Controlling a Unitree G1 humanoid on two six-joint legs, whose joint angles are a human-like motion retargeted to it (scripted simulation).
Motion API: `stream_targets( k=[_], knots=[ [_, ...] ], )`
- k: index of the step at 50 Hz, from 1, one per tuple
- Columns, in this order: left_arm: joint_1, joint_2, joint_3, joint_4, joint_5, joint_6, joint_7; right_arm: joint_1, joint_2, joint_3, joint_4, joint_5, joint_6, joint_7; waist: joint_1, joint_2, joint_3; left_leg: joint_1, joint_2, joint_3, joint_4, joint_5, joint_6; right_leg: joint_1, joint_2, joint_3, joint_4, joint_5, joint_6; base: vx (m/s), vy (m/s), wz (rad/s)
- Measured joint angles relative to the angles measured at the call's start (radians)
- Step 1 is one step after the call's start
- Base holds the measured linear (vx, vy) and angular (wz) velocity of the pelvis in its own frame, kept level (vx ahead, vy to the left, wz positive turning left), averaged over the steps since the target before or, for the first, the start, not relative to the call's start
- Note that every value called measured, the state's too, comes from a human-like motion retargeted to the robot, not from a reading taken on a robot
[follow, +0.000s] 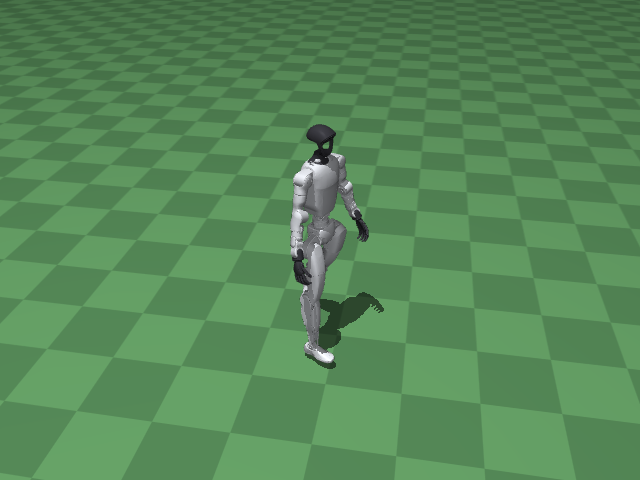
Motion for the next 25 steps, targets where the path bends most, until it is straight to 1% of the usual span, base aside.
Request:
stream_targets(
  k=[2,3,5,7,8,10,12,13,15,17,19,21,23,25],
  knots=[
    [0.0,-0.004,-0.004,0.003,-0.001,0.023,-0.036,-0.013,-0.01,0.008,0.011,-0.027,0.012,-0.019,0.006,-0.008,-0.003,-0.09,-0.066,0.101,0.215,0.017,-0.04,0.031,-0.019,0.0,0.0,-0.026,-0.018,0.4,-0.21,0.19],
    [-0.003,-0.006,-0.006,0.001,-0.007,0.033,-0.053,-0.021,-0.015,0.008,0.016,-0.045,0.02,-0.027,0.003,-0.008,-0.011,-0.169,-0.091,0.171,0.352,0.024,-0.058,0.034,-0.025,-0.006,0.001,-0.034,-0.027,0.35,-0.19,0.42],
    [-0.001,-0.01,-0.009,-0.009,-0.018,0.047,-0.078,-0.03,-0.024,0.01,0.019,-0.084,0.032,-0.041,-0.007,-0.005,-0.041,-0.346,-0.102,0.326,0.598,0.042,-0.072,0.026,-0.032,-0.027,0.004,-0.048,-0.044,0.31,-0.16,0.6],
    [0.011,-0.014,-0.011,-0.023,-0.019,0.051,-0.092,-0.03,-0.026,0.018,0.018,-0.114,0.037,-0.049,-0.01,-0.008,-0.069,-0.491,-0.078,0.476,0.757,0.016,-0.04,0.009,-0.042,-0.045,0.03,-0.068,-0.045,0.3,-0.14,0.48],
    [0.019,-0.015,-0.015,-0.029,-0.018,0.042,-0.093,-0.028,-0.026,0.025,0.014,-0.12,0.029,-0.051,-0.004,-0.019,-0.075,-0.539,-0.069,0.55,0.801,-0.021,-0.011,-0.005,-0.057,-0.047,0.072,-0.092,-0.019,0.3,-0.13,0.26],
    [0.028,-0.016,-0.013,-0.038,-0.009,0.043,-0.102,-0.028,-0.024,0.035,0.009,-0.133,0.029,-0.051,0.002,-0.03,-0.085,-0.622,-0.046,0.666,0.852,-0.128,0.048,-0.003,-0.071,-0.058,0.093,-0.113,-0.008,0.3,-0.12,0.22],
    [0.034,-0.014,-0.007,-0.041,0.031,0.062,-0.13,-0.029,-0.016,0.054,0.003,-0.146,0.043,-0.022,0.02,-0.052,-0.091,-0.65,-0.036,0.762,0.775,-0.246,0.119,0.002,-0.084,-0.053,0.1,-0.124,0.0,0.27,-0.15,-0.07],
    [0.019,-0.011,0.002,-0.033,0.066,0.081,-0.166,-0.045,-0.011,0.069,0.006,-0.156,0.058,0.017,0.041,-0.061,-0.096,-0.644,-0.031,0.797,0.667,-0.305,0.161,-0.012,-0.075,-0.037,0.106,-0.12,0.001,0.26,-0.18,-0.3],
    [0.011,-0.006,0.008,-0.033,0.081,0.096,-0.176,-0.058,-0.007,0.077,0.005,-0.166,0.068,0.033,0.06,-0.064,-0.094,-0.651,-0.006,0.883,0.513,-0.35,0.194,-0.006,-0.065,-0.039,0.118,-0.136,0.001,0.28,-0.14,-0.12],
    [0.003,-0.004,0.015,-0.037,0.076,0.101,-0.159,-0.074,-0.007,0.076,0.004,-0.172,0.069,0.028,0.082,-0.052,-0.081,-0.64,0.018,0.953,0.312,-0.326,0.204,0.007,-0.041,-0.042,0.135,-0.159,0.001,0.31,-0.1,-0.11],
    [-0.011,-0.005,0.024,-0.039,0.058,0.089,-0.125,-0.096,-0.006,0.072,0.006,-0.166,0.054,0.015,0.113,-0.033,-0.051,-0.604,0.032,0.998,0.074,-0.256,0.211,0.035,-0.007,-0.037,0.149,-0.183,0.001,0.32,-0.09,-0.34],
    [-0.012,-0.006,0.035,-0.04,0.047,0.058,-0.085,-0.107,-0.001,0.075,0.005,-0.138,0.021,-0.001,0.14,-0.01,-0.021,-0.58,0.05,1.004,-0.12,-0.185,0.208,0.08,0.03,-0.034,0.15,-0.205,0.001,0.34,-0.08,-0.39],
    [-0.008,-0.008,0.047,-0.037,0.036,0.013,-0.05,-0.113,0.006,0.079,0.003,-0.11,-0.02,-0.014,0.16,0.005,0.008,-0.585,0.072,0.981,-0.241,-0.139,0.196,0.132,0.058,-0.029,0.141,-0.223,0.001,0.34,-0.09,-0.35],
    [-0.001,-0.009,0.051,-0.034,-0.014,-0.042,-0.032,-0.118,0.015,0.077,0.002,-0.103,-0.059,-0.034,0.173,0.001,0.028,-0.639,0.094,0.949,-0.257,-0.133,0.195,0.174,0.069,-0.027,0.126,-0.234,0.001,0.33,-0.1,-0.25]
  ],
)
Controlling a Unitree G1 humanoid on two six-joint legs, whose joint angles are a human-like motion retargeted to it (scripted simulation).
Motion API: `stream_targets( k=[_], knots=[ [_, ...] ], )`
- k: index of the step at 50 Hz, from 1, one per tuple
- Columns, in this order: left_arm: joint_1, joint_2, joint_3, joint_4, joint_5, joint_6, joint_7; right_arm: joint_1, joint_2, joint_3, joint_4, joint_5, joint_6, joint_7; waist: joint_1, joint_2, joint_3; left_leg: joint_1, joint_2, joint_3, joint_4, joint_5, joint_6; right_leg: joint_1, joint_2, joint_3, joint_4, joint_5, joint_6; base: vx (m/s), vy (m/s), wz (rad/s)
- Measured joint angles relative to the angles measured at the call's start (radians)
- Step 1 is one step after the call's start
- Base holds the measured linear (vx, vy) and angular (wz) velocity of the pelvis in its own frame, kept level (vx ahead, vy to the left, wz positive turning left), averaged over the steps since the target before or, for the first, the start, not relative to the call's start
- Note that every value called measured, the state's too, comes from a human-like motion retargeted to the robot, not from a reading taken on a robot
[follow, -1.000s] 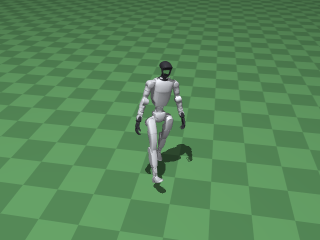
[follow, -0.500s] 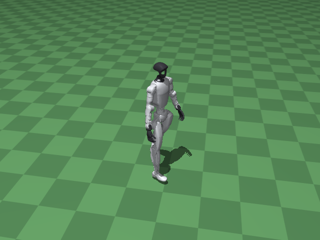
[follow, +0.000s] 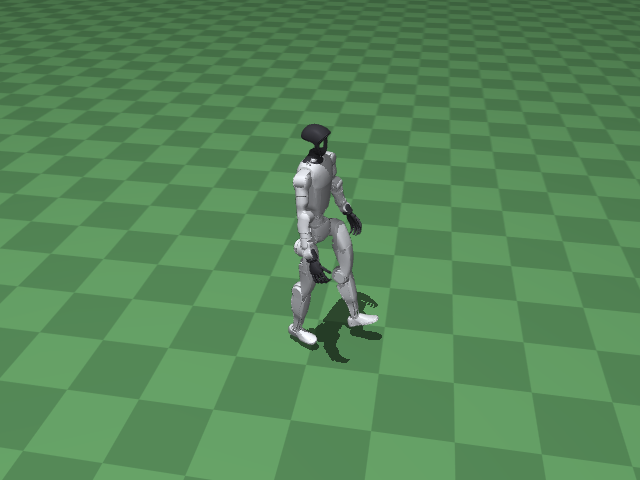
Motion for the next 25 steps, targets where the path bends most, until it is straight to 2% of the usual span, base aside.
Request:
stream_targets(
  k=[2,5,10,13,17,20,23,25],
  knots=[
    [0.002,0.0,-0.004,0.001,-0.111,-0.006,-0.03,-0.006,0.005,-0.027,0.006,-0.098,0.026,-0.02,0.018,-0.006,0.018,-0.046,0.026,0.0,0.0,-0.013,-0.045,0.033,0.005,0.006,-0.01,-0.009,0.0,0.33,-0.06,-0.27],
    [0.026,-0.001,-0.007,0.002,-0.127,-0.01,-0.035,0.005,0.017,-0.024,-0.002,-0.118,0.029,-0.029,0.04,-0.019,0.014,-0.096,0.067,0.052,0.0,-0.019,-0.069,0.059,0.009,0.018,-0.017,-0.017,0.0,0.34,-0.02,-0.31],
    [0.025,-0.002,0.001,0.014,-0.108,-0.006,-0.031,-0.019,0.028,-0.02,-0.007,-0.123,0.032,-0.034,0.066,-0.04,0.016,-0.103,0.114,0.162,0.0,-0.031,-0.046,0.085,0.005,0.048,-0.002,-0.046,0.0,0.36,0.06,-0.4],
    [0.03,-0.003,0.009,0.022,-0.141,0.001,-0.043,-0.034,0.031,-0.034,0.002,-0.165,0.048,-0.036,0.077,-0.044,0.012,-0.072,0.129,0.181,0.0,-0.073,-0.051,0.106,0.004,0.072,0.01,-0.067,0.0,0.4,0.12,-0.48],
    [0.035,0.0,0.017,0.039,-0.168,0.023,-0.063,-0.049,0.032,-0.057,0.017,-0.213,0.078,-0.033,0.079,-0.043,-0.005,-0.017,0.136,0.202,0.0,-0.118,-0.074,0.133,0.002,0.1,0.021,-0.086,0.0,0.42,0.17,-0.38],
    [0.033,0.006,0.016,0.054,-0.168,0.025,-0.072,-0.059,0.035,-0.063,0.031,-0.222,0.087,-0.03,0.076,-0.043,-0.025,0.006,0.137,0.235,0.0,-0.099,-0.084,0.147,-0.006,0.114,0.029,-0.083,0.0,0.42,0.22,-0.19],
    [0.037,0.01,0.01,0.067,-0.113,0.023,-0.077,-0.054,0.039,-0.031,0.038,-0.166,0.08,-0.016,0.076,-0.047,-0.041,0.031,0.104,0.283,0.0,-0.083,-0.1,0.162,-0.051,0.111,0.052,-0.074,-0.004,0.43,0.39,-0.04],
    [0.023,0.014,0.017,0.065,-0.16,0.042,-0.077,-0.059,0.037,-0.043,0.041,-0.208,0.103,-0.005,0.081,-0.054,-0.041,0.041,0.083,0.276,0.0,-0.068,-0.075,0.186,-0.074,0.118,0.026,-0.038,-0.017,0.43,0.35,0.07]
  ],
)
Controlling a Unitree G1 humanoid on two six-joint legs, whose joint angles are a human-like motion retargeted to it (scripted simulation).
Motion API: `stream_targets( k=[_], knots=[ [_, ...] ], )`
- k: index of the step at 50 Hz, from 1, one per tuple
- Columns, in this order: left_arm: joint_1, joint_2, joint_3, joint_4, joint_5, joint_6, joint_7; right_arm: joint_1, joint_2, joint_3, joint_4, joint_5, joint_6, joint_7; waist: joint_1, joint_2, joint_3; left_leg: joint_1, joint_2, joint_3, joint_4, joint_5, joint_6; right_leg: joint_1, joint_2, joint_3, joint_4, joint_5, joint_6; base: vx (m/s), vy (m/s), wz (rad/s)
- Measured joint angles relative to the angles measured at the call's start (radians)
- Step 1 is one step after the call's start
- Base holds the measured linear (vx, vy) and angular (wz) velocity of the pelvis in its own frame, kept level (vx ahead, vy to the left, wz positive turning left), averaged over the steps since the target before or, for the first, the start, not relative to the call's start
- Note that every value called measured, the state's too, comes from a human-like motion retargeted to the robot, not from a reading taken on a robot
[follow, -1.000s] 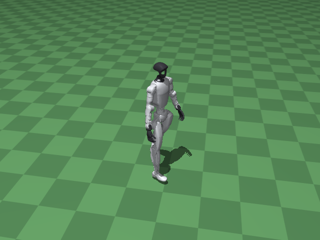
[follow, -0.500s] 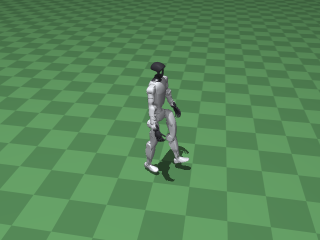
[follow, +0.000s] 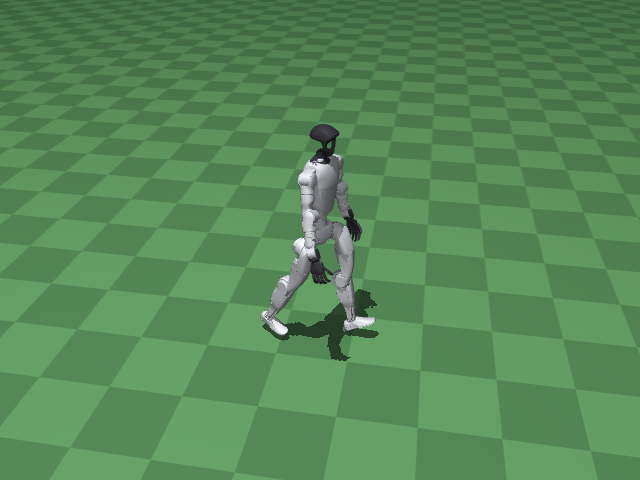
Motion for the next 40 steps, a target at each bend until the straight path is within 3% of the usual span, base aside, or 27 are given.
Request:
stream_targets(
  k=[2,8,15,18,21,24,27,30,32,35,40],
  knots=[
    [-0.007,0.011,-0.013,-0.002,0.029,-0.005,-0.002,0.002,0.009,0.036,-0.013,0.05,-0.014,0.005,0.007,0.005,-0.009,0.017,-0.003,0.016,0.0,0.005,-0.023,-0.012,-0.001,-0.006,0.054,0.023,-0.004,0.43,0.3,0.07],
    [-0.035,0.033,-0.029,-0.023,-0.023,0.007,-0.006,0.006,0.009,0.039,-0.058,0.062,-0.015,0.019,0.008,0.03,-0.023,0.07,-0.03,-0.027,0.0,0.048,-0.006,0.006,-0.006,-0.038,0.134,0.169,-0.029,0.45,0.33,0.29],
    [-0.044,0.06,-0.087,-0.045,0.052,0.046,-0.021,0.043,0.007,0.037,-0.097,0.142,-0.007,0.022,-0.041,0.09,-0.075,0.122,-0.034,-0.12,0.0,0.086,0.014,-0.254,0.043,-0.085,0.689,0.338,-0.083,0.42,0.3,0.54],
    [-0.071,0.073,-0.099,-0.05,0.102,0.076,-0.013,0.055,0.012,0.034,-0.102,0.157,0.002,0.014,-0.066,0.1,-0.08,0.144,-0.048,-0.166,0.0,0.094,0.005,-0.396,0.108,-0.031,0.872,0.238,-0.109,0.36,0.22,0.56],
    [-0.104,0.077,-0.104,-0.053,0.152,0.101,0.003,0.069,0.015,0.049,-0.103,0.199,0.008,0.006,-0.105,0.105,-0.056,0.172,-0.072,-0.204,0.049,0.058,-0.016,-0.495,0.092,-0.074,0.933,0.114,-0.151,0.36,0.22,0.69],
    [-0.146,0.067,-0.094,-0.056,0.176,0.12,-0.001,0.078,0.008,0.03,-0.095,0.153,0.011,0.017,-0.137,0.128,-0.04,0.215,-0.09,-0.25,0.036,0.05,-0.014,-0.566,0.089,-0.123,0.849,-0.014,-0.205,0.34,0.21,0.64],
    [-0.183,0.049,-0.108,-0.063,0.183,0.119,0.007,0.091,0.0,0.015,-0.083,0.138,0.01,0.019,-0.189,0.142,-0.014,0.251,-0.113,-0.303,0.059,0.025,-0.013,-0.595,0.086,-0.17,0.673,-0.044,-0.201,0.34,0.18,0.95],
    [-0.214,0.024,-0.128,-0.071,0.141,0.104,0.044,0.107,-0.007,-0.001,-0.065,0.147,0.01,0.002,-0.254,0.147,0.018,0.298,-0.141,-0.371,0.078,0.004,-0.009,-0.58,0.103,-0.167,0.41,0.01,-0.158,0.35,0.14,1.28],
    [-0.22,0.014,-0.161,-0.085,0.208,0.095,0.049,0.126,-0.007,-0.003,-0.056,0.176,0.012,0.009,-0.32,0.135,0.035,0.308,-0.165,-0.421,0.147,-0.032,-0.025,-0.543,0.086,-0.178,0.206,0.1,-0.12,0.38,0.09,1.46],
    [-0.251,0.003,-0.177,-0.105,0.148,0.091,0.055,0.134,-0.005,-0.048,-0.037,0.088,0.049,0.019,-0.346,0.119,0.08,0.417,-0.192,-0.485,0.079,-0.023,-0.009,-0.506,0.09,-0.152,-0.052,0.222,-0.071,0.4,0.04,0.81],
    [-0.271,-0.004,-0.179,-0.118,0.167,0.084,0.049,0.161,0.019,-0.076,-0.02,0.027,0.07,0.055,-0.377,0.114,0.11,0.512,-0.174,-0.549,0.071,-0.047,-0.021,-0.572,0.113,-0.144,-0.152,0.18,-0.016,0.38,0.01,0.65]
  ],
)
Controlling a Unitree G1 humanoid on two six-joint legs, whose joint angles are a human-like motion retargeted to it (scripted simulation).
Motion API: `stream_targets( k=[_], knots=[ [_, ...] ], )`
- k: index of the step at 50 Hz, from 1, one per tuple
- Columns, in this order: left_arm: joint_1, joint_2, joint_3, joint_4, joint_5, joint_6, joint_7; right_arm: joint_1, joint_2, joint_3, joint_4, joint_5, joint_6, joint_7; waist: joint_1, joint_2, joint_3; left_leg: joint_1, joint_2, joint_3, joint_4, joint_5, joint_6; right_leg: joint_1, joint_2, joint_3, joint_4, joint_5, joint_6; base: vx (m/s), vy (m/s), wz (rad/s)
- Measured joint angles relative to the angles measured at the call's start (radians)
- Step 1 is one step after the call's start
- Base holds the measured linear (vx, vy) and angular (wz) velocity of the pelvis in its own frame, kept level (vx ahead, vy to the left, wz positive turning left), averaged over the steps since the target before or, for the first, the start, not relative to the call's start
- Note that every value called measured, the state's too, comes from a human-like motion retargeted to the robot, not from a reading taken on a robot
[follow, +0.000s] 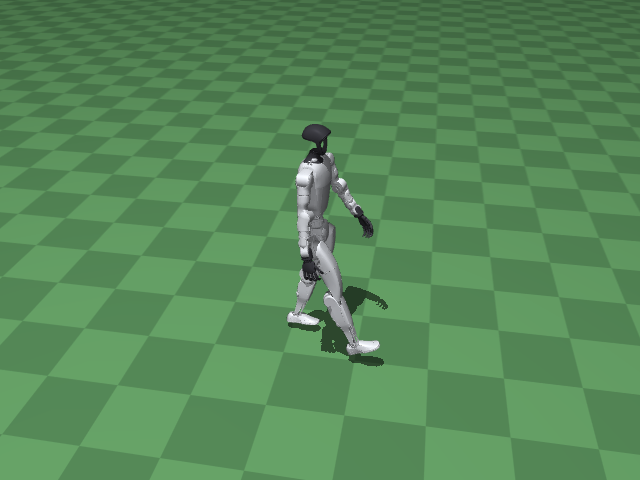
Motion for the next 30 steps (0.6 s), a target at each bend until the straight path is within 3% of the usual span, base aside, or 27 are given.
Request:
stream_targets(
  k=[5,16,18,22,30],
  knots=[
    [-0.006,-0.01,0.023,0.016,0.011,0.01,-0.013,0.012,0.005,-0.015,0.002,-0.017,0.0,0.016,-0.006,0.006,-0.01,0.041,0.023,-0.041,0.004,-0.023,-0.001,-0.07,-0.002,-0.122,0.0,-0.071,0.008,0.37,-0.01,0.46],
    [0.007,-0.011,0.03,0.114,0.051,0.017,-0.015,0.017,-0.023,-0.044,-0.004,0.052,-0.021,0.009,-0.035,-0.003,-0.05,0.091,0.057,-0.18,0.002,-0.061,-0.001,-0.023,-0.024,-0.115,0.0,-0.193,0.004,0.42,-0.07,0.65],
    [0.027,-0.007,0.033,0.124,0.049,0.01,-0.009,0.032,-0.026,-0.04,-0.003,0.057,-0.027,0.009,-0.032,-0.002,-0.064,0.095,0.069,-0.202,0.007,-0.055,-0.002,-0.015,-0.023,-0.125,0.0,-0.169,0.013,0.47,-0.14,0.46],
    [0.06,0.0,0.048,0.138,0.012,-0.001,-0.001,0.039,-0.039,-0.035,0.001,0.066,-0.03,0.012,-0.025,0.001,-0.086,0.096,0.085,-0.239,0.018,-0.008,0.001,-0.014,-0.036,-0.16,0.0,-0.025,0.015,0.49,-0.17,0.29],
    [0.105,0.001,0.047,0.14,0.036,-0.017,0.019,0.005,-0.072,-0.028,-0.002,0.195,-0.058,0.005,-0.038,-0.001,-0.096,0.099,0.09,-0.306,0.074,0.18,-0.003,0.032,-0.03,-0.15,0.0,0.136,-0.001,0.55,-0.22,0.11]
  ],
)
